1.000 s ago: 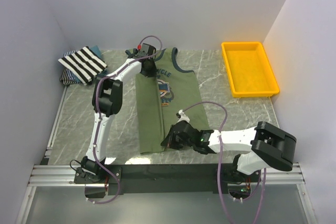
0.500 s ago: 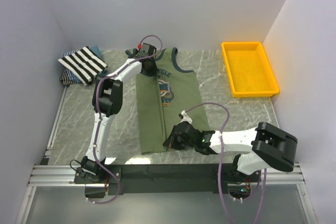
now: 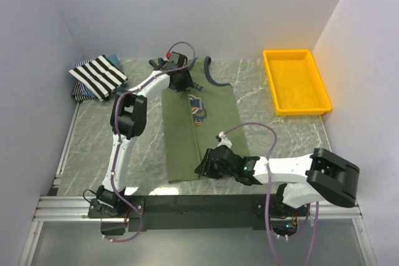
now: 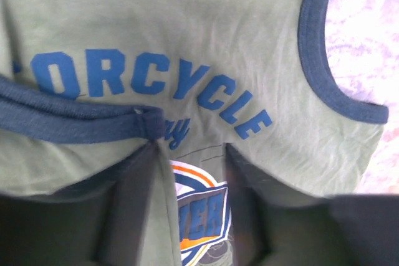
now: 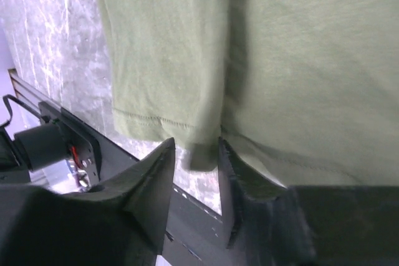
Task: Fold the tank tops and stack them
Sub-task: Fold the tank top
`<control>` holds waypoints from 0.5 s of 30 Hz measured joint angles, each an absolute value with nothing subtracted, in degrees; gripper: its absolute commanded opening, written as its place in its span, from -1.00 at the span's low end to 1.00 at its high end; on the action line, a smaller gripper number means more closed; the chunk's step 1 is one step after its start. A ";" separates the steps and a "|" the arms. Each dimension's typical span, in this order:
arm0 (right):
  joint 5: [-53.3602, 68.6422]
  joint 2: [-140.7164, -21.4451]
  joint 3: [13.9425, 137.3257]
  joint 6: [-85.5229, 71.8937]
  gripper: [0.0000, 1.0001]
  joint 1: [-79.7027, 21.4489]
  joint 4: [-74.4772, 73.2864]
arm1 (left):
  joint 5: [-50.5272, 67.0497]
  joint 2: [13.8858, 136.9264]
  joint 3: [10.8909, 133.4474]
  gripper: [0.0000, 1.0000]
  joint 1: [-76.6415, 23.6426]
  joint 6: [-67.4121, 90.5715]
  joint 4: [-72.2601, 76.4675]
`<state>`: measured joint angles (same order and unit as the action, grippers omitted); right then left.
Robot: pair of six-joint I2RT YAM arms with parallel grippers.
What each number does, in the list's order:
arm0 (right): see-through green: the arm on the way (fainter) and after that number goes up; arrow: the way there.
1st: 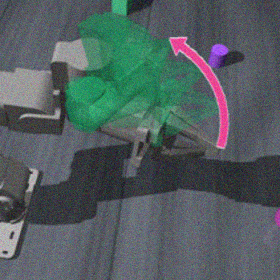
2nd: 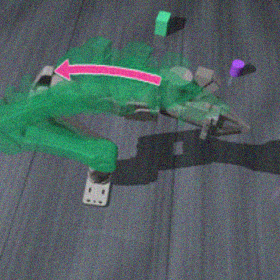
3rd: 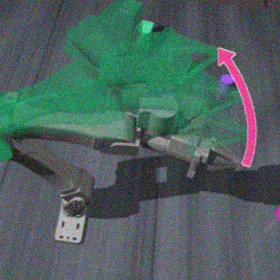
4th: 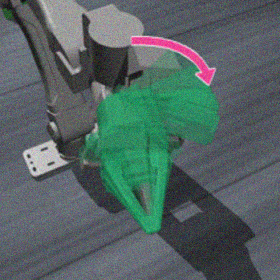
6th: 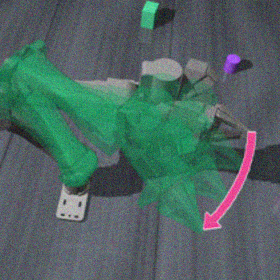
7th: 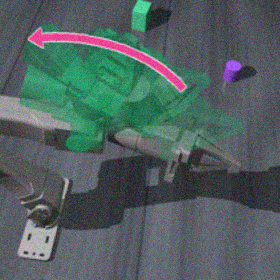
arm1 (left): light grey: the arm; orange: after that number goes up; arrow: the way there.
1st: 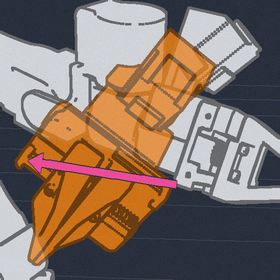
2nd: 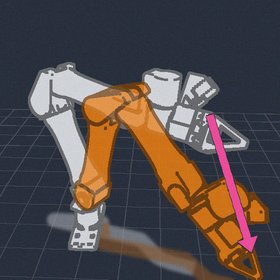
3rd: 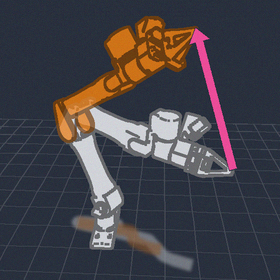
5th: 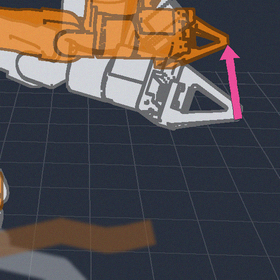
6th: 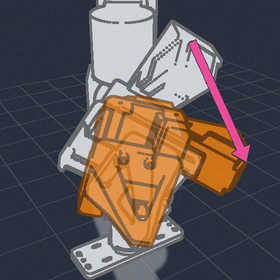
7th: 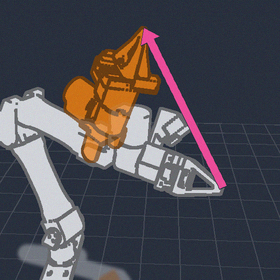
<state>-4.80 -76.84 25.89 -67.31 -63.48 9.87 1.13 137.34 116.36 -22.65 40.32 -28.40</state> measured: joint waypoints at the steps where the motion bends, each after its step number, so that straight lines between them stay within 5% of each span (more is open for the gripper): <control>1: -5.17 -75.77 25.78 -67.18 -0.07 -63.48 9.10 | 1.23 137.12 115.81 0.28 -22.70 40.18 -27.73; 9: -13.98 -58.61 27.77 -66.57 0.05 -61.73 -6.17 | 1.74 130.28 110.93 0.36 -22.39 39.66 -26.20; 15: -16.84 -52.53 28.29 -63.33 0.05 -47.92 -14.35 | 3.62 127.70 116.36 0.24 -22.41 39.44 -25.17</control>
<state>-16.84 -52.53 28.29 -63.33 -47.92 -14.35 3.62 127.70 116.36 -22.41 39.44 -25.17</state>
